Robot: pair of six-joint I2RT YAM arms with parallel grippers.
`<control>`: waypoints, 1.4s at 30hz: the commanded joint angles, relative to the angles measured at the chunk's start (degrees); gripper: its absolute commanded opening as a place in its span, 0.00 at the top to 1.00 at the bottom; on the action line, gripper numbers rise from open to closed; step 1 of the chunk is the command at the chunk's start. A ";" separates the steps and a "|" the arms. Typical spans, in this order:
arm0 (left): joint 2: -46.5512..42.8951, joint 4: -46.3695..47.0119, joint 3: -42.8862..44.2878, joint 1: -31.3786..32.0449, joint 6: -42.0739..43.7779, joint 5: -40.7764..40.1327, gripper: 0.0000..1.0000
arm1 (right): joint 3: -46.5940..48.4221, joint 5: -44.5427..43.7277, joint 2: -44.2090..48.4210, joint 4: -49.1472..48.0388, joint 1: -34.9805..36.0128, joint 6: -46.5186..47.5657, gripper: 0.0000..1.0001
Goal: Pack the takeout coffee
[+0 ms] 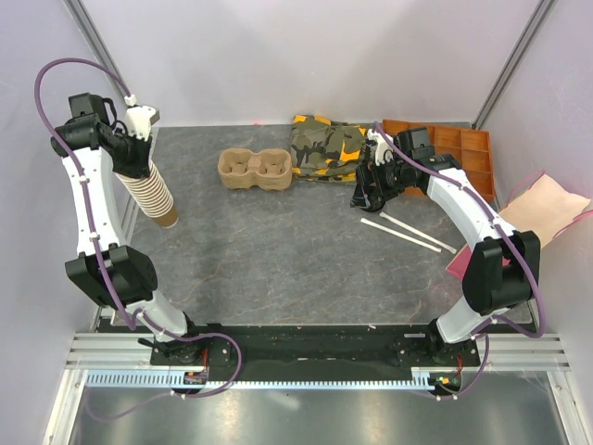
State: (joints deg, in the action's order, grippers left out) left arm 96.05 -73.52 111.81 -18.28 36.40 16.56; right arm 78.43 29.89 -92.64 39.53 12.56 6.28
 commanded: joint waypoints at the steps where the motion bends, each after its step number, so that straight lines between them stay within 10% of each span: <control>1: -1.57 1.53 1.04 0.09 -1.34 0.06 0.90 | -0.12 0.26 0.97 -0.94 0.36 1.01 0.02; 30: -7.80 2.06 16.86 4.13 10.26 -9.62 0.98 | 1.11 2.54 0.79 -0.86 0.28 0.04 0.02; 36: -12.71 1.71 18.63 8.87 12.81 -3.04 0.98 | 0.93 2.63 1.50 -0.86 0.36 0.04 0.02; 42: -18.44 2.93 6.53 26.34 9.84 1.37 0.98 | 0.14 1.41 2.72 -0.77 0.36 0.31 0.02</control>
State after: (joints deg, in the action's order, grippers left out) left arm 80.64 -72.10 125.82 -0.54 46.83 12.64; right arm 78.43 31.09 -92.62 39.53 12.60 6.22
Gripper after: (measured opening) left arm 0.033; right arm 0.982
